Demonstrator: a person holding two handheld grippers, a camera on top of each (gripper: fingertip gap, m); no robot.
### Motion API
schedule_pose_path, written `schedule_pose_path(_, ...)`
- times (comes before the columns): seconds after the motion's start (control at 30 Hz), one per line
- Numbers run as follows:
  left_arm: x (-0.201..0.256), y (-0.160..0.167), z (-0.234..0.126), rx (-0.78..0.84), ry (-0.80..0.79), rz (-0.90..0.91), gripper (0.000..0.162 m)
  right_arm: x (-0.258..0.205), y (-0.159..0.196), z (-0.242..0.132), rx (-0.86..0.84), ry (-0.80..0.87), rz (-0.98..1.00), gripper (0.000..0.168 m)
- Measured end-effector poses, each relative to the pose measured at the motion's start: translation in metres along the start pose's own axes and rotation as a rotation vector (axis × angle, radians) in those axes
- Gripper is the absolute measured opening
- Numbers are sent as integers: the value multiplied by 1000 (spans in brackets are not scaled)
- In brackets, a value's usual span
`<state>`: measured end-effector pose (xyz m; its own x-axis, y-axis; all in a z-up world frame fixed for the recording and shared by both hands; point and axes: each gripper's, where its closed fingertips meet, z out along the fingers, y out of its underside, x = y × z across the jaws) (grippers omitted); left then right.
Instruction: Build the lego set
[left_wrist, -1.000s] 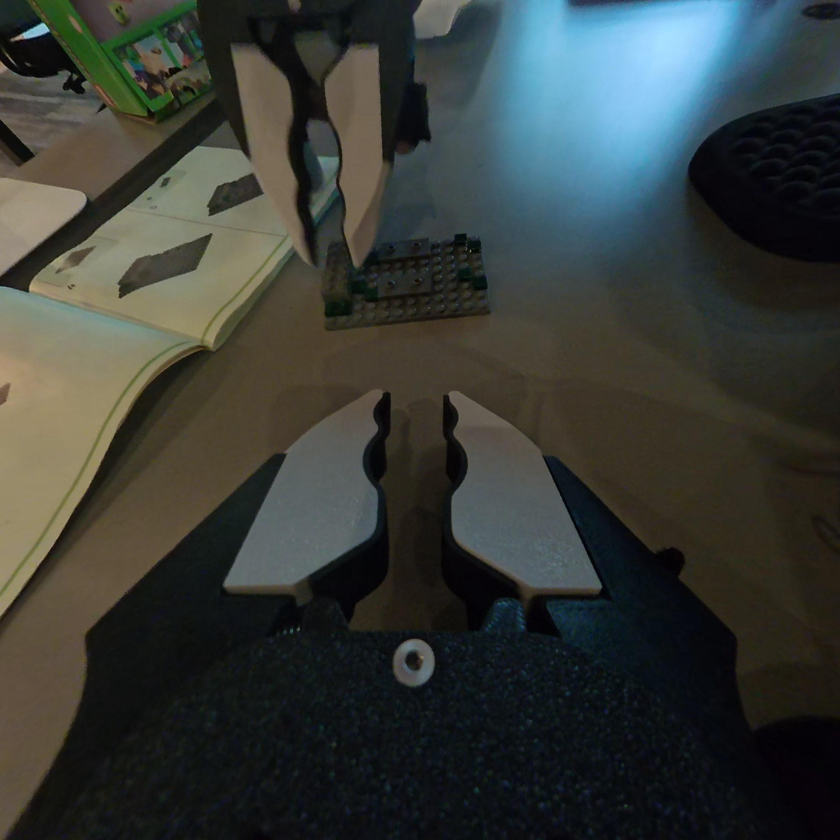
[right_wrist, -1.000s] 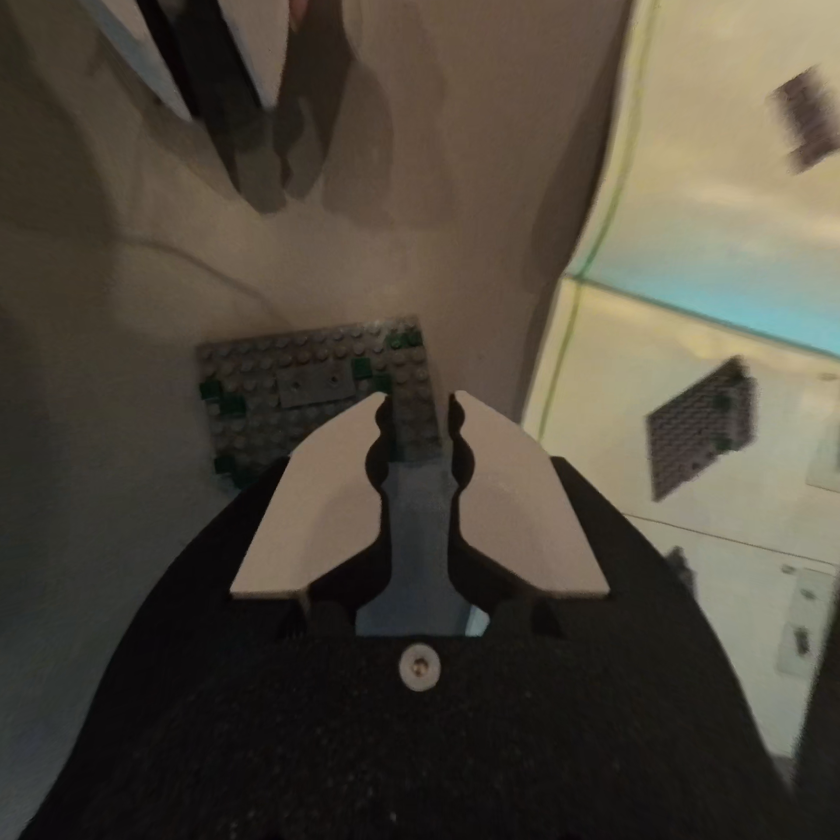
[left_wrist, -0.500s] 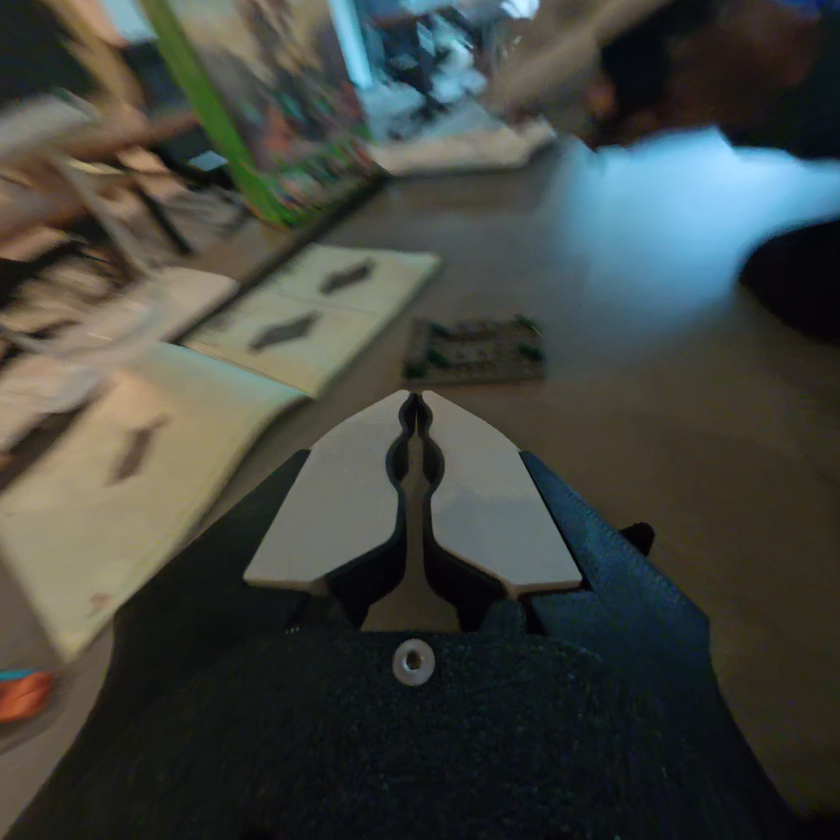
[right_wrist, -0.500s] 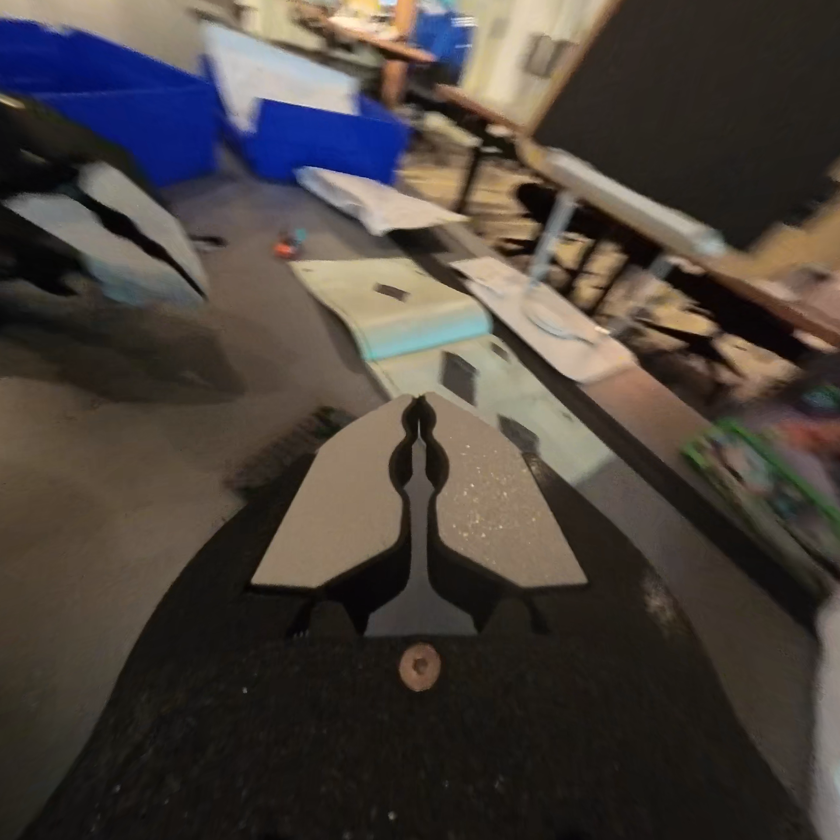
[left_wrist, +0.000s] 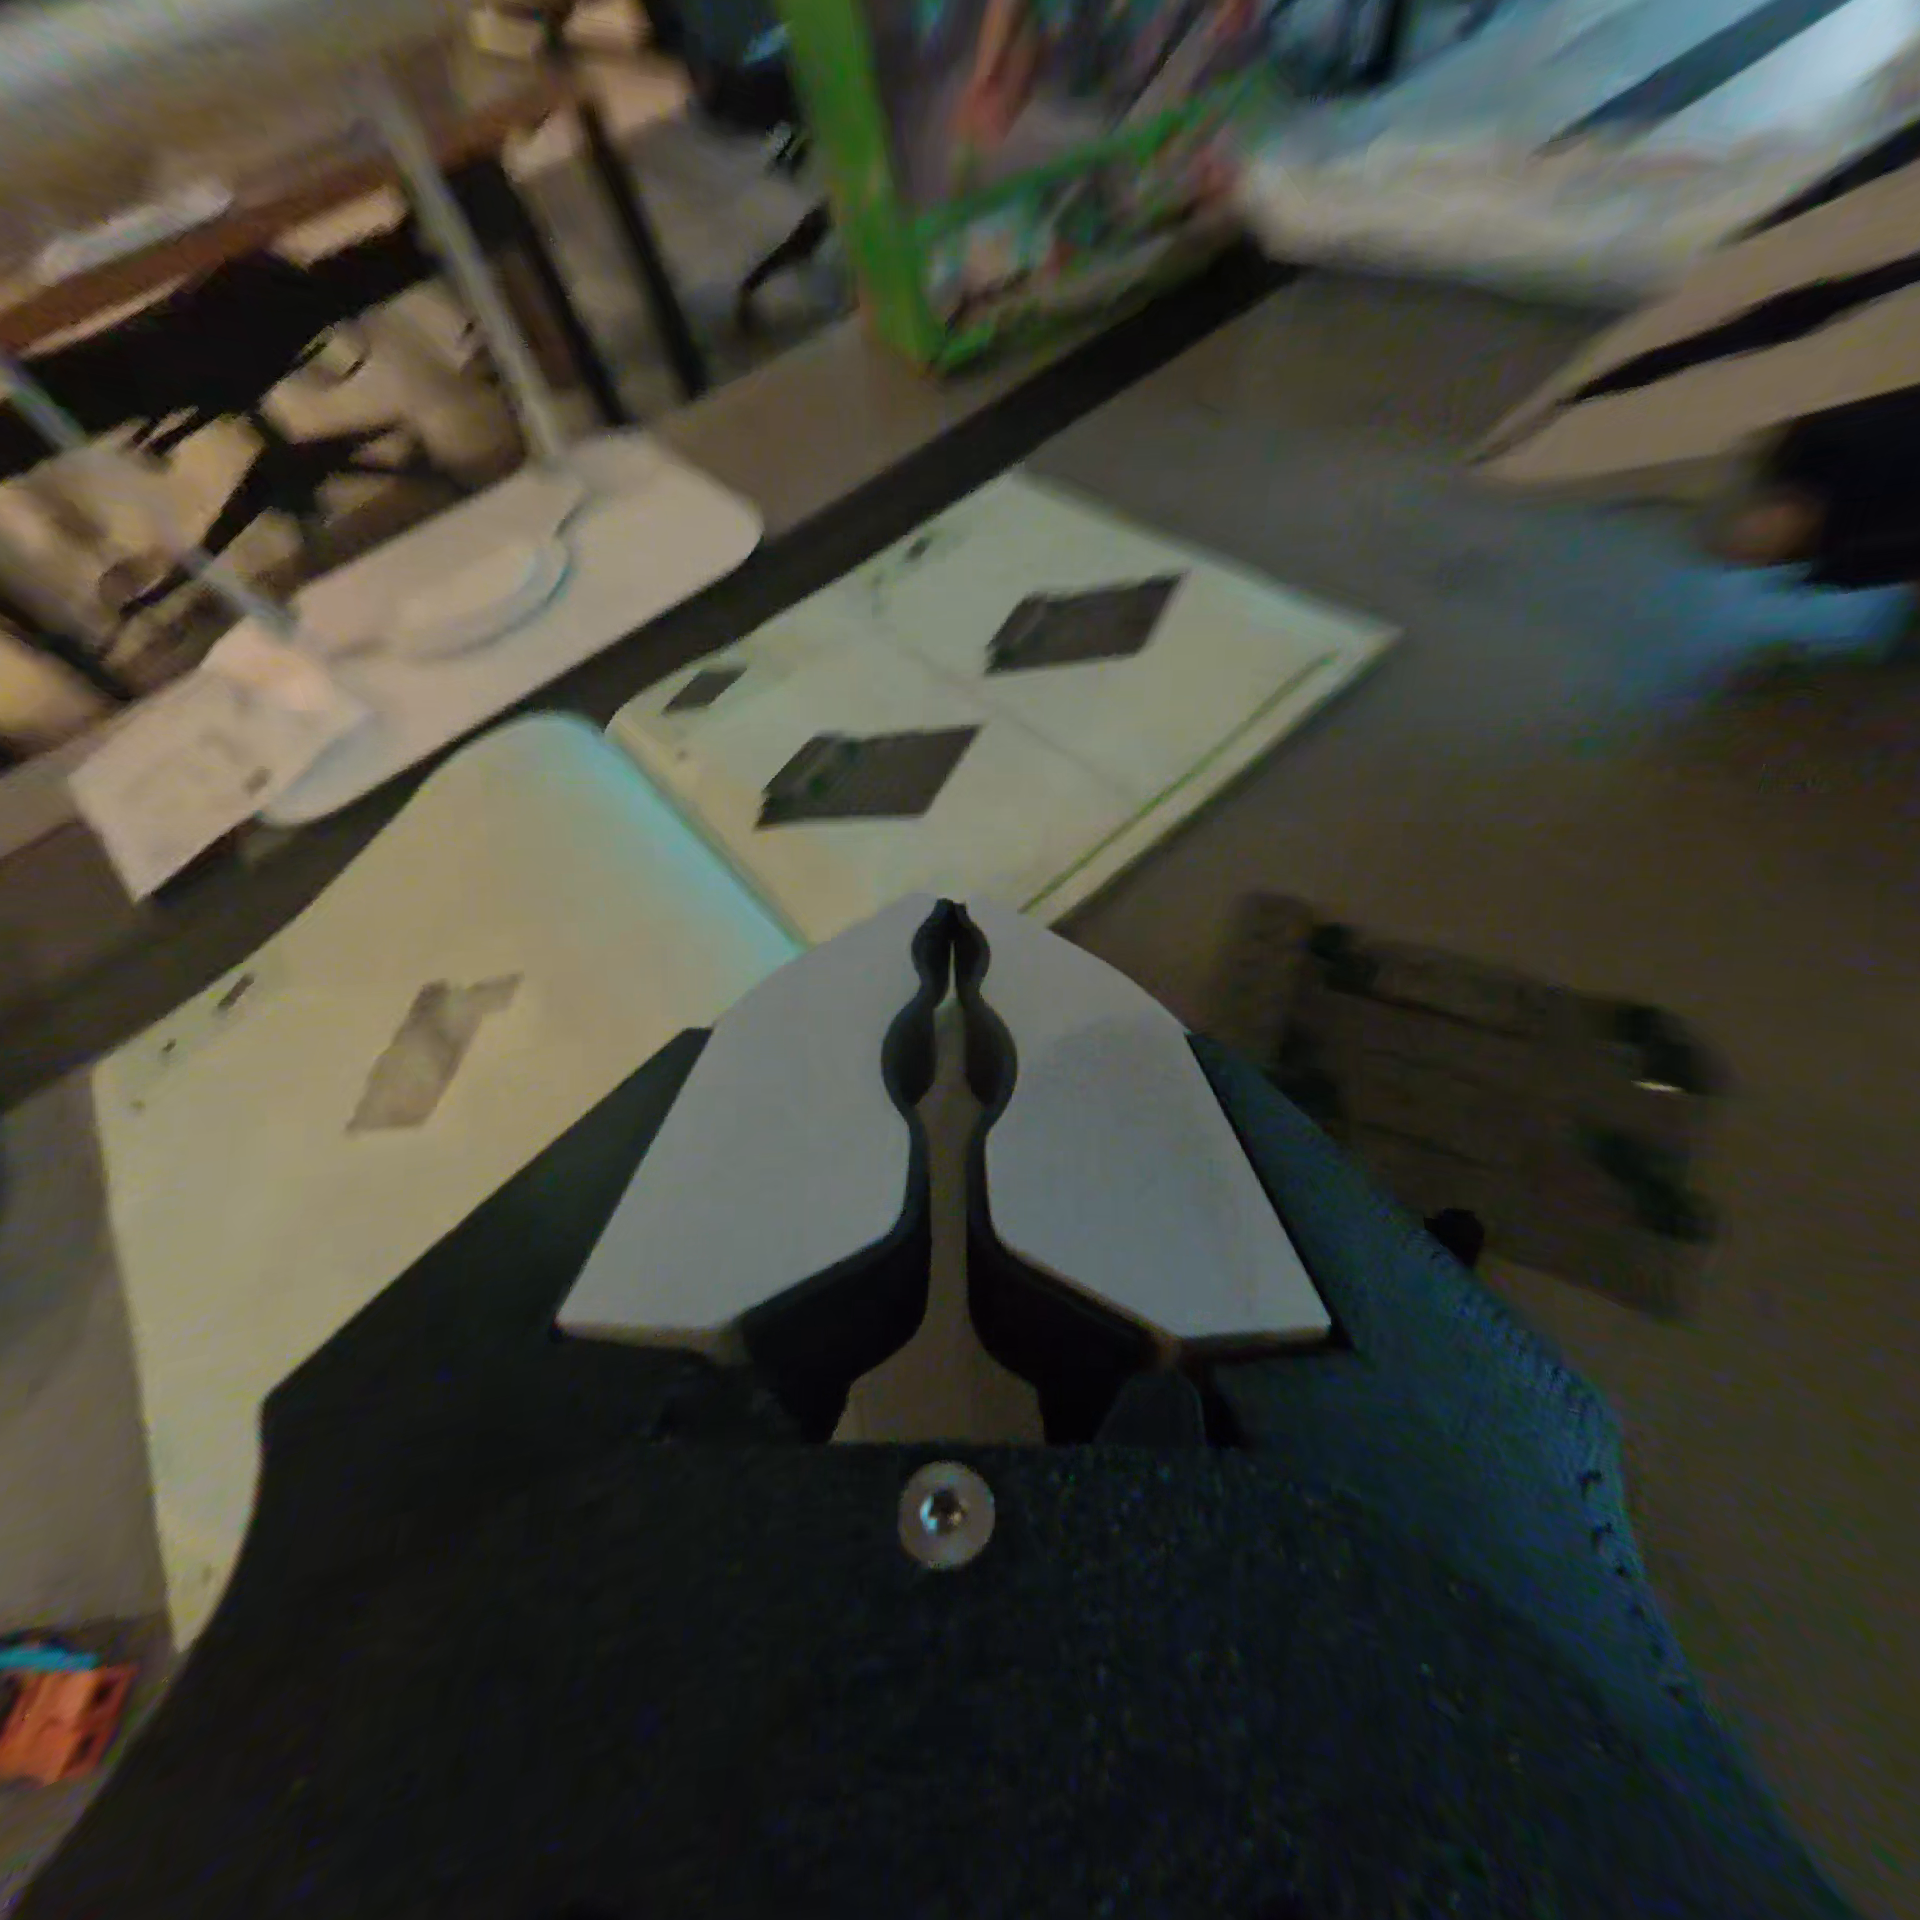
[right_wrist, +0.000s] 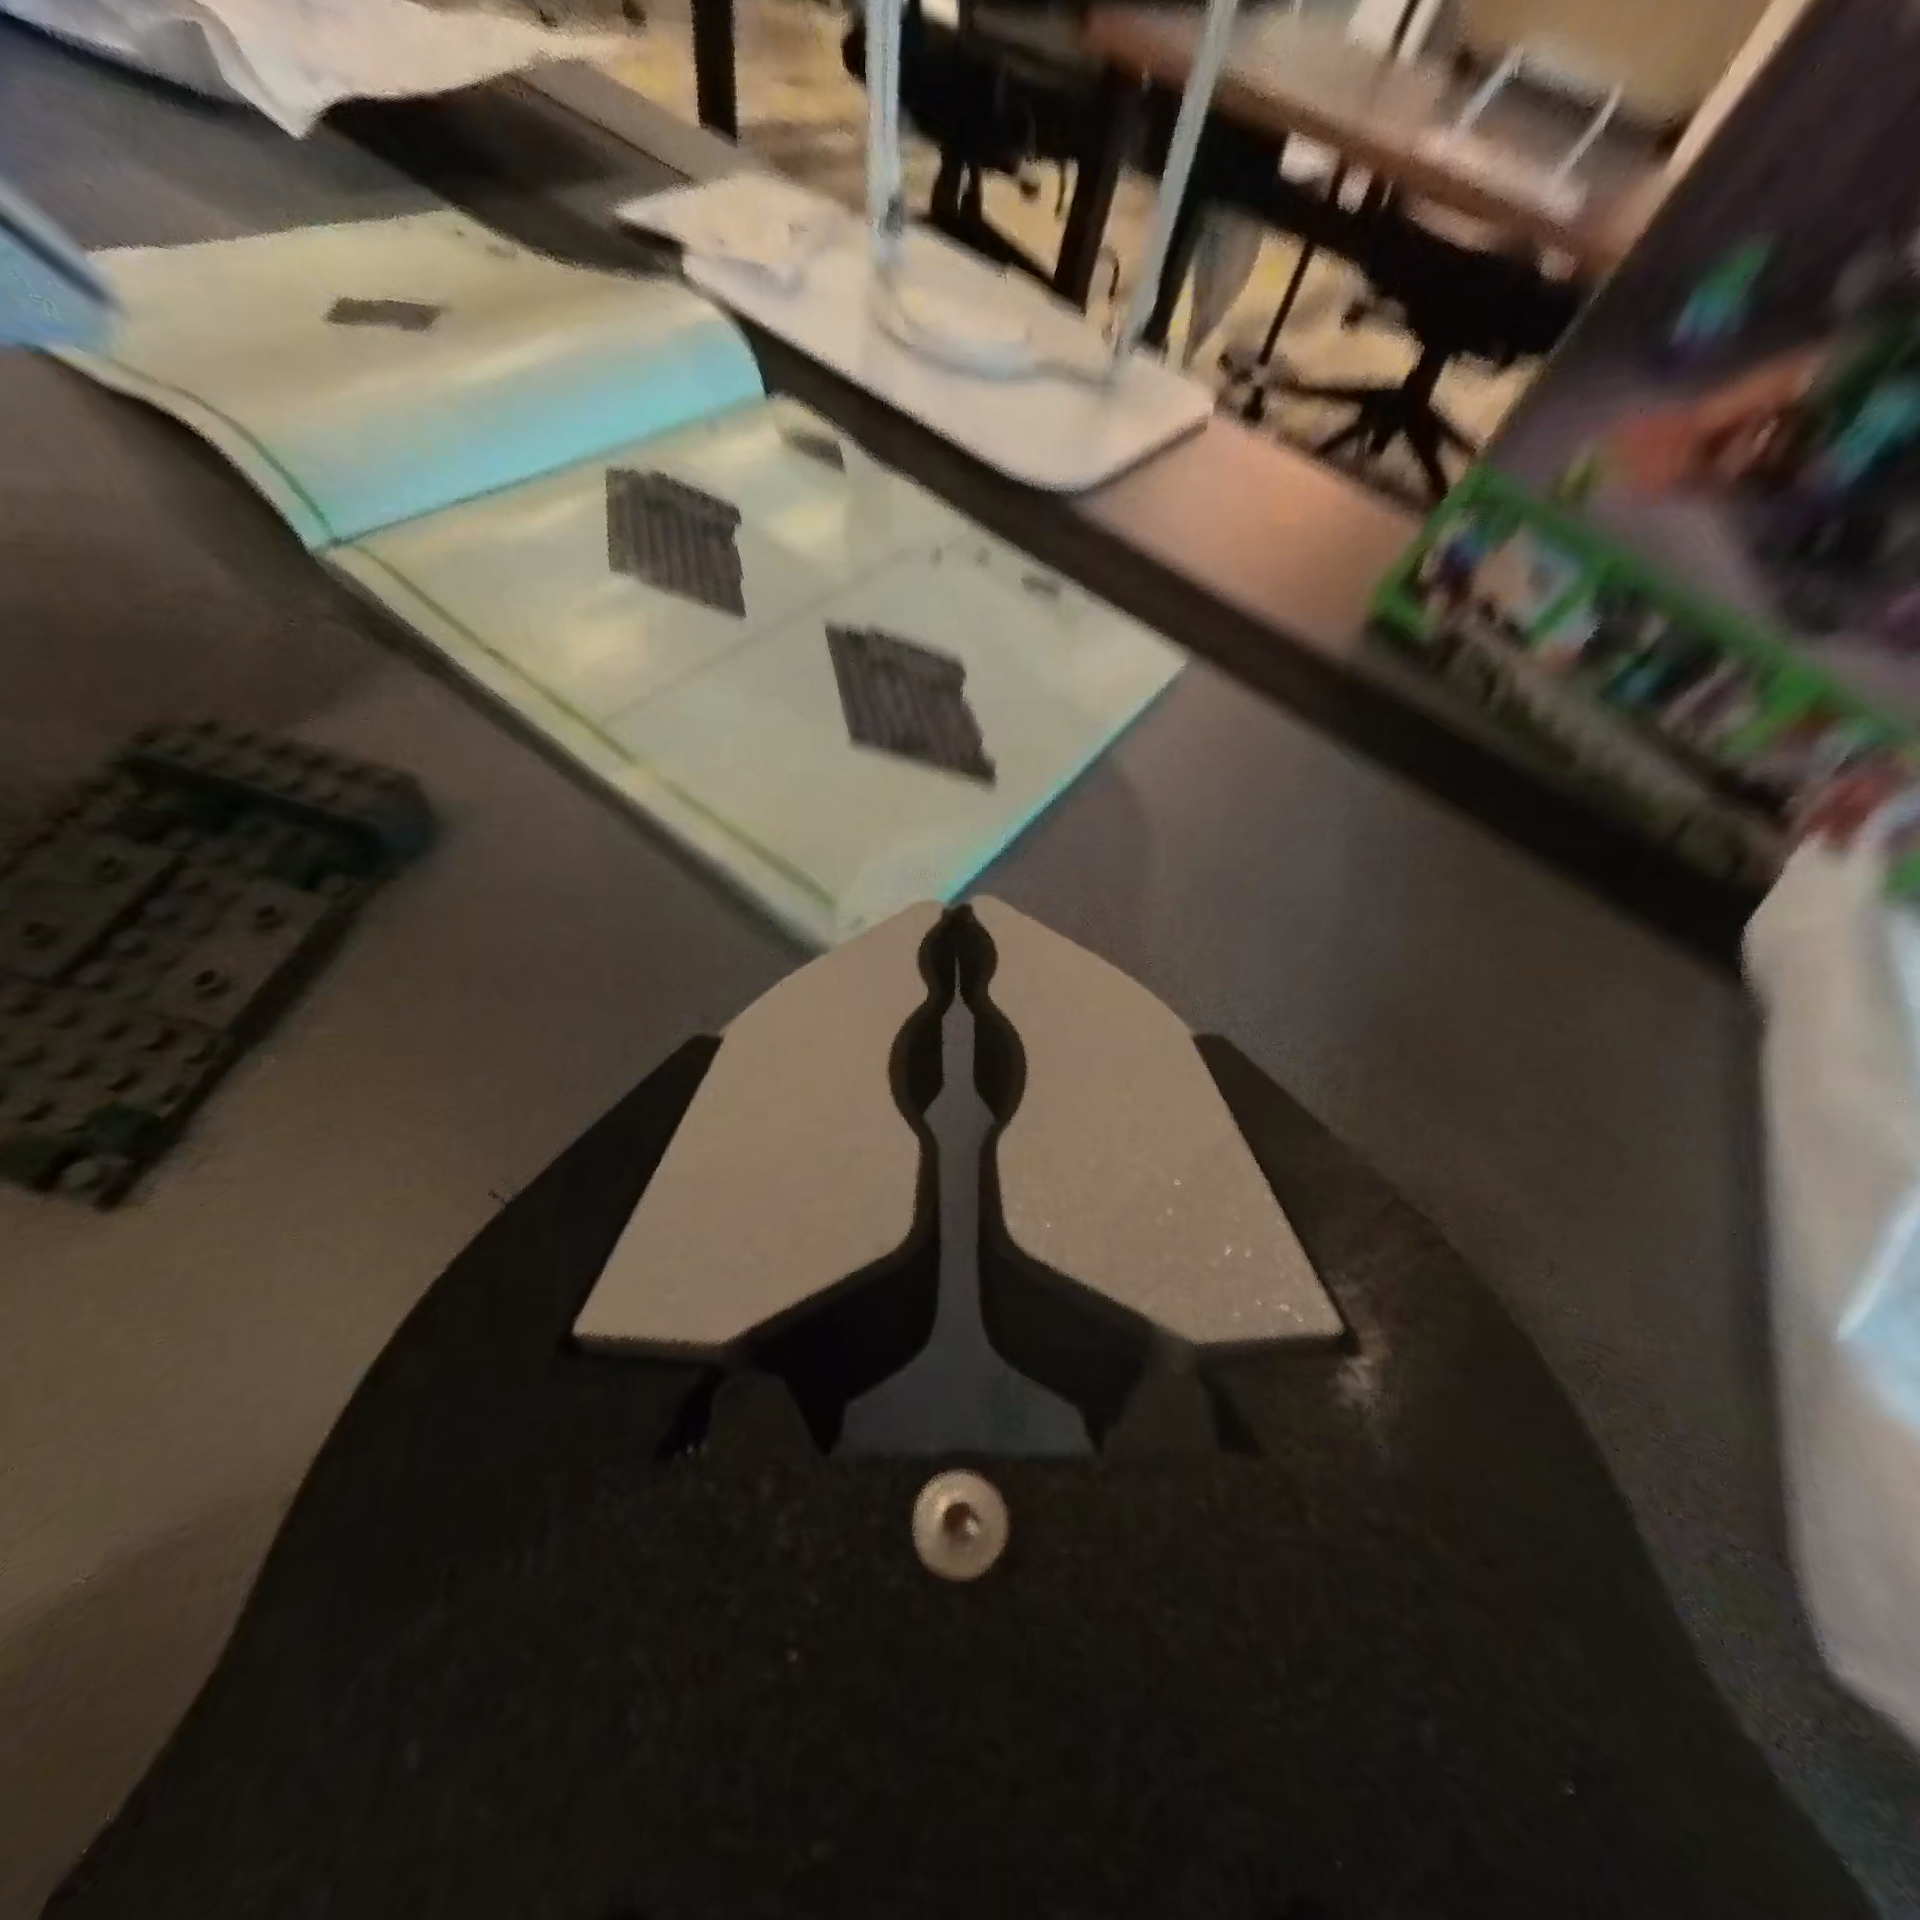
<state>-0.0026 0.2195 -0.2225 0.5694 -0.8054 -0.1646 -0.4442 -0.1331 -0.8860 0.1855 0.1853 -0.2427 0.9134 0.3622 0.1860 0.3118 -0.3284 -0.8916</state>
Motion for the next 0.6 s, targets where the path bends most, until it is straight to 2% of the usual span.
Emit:
schedule_pose_path(0.1, -5, 19, 15, -50, -16, -60, 0, -7, 12, 0, -58, -6, 40, 0)
schedule_pose_path(0.2, -11, 30, 19, -78, -40, -65, 0, -11, 10, 10, -76, -3, 67, 0)
schedule_pose_path(0.47, -11, 34, 17, -77, -12, -42, 0, -15, -13, 73, -149, -56, 103, 0)
schedule_pose_path(0.6, -15, 34, 14, -66, -4, -69, 0, 1, -26, 100, -171, -45, 72, 0)
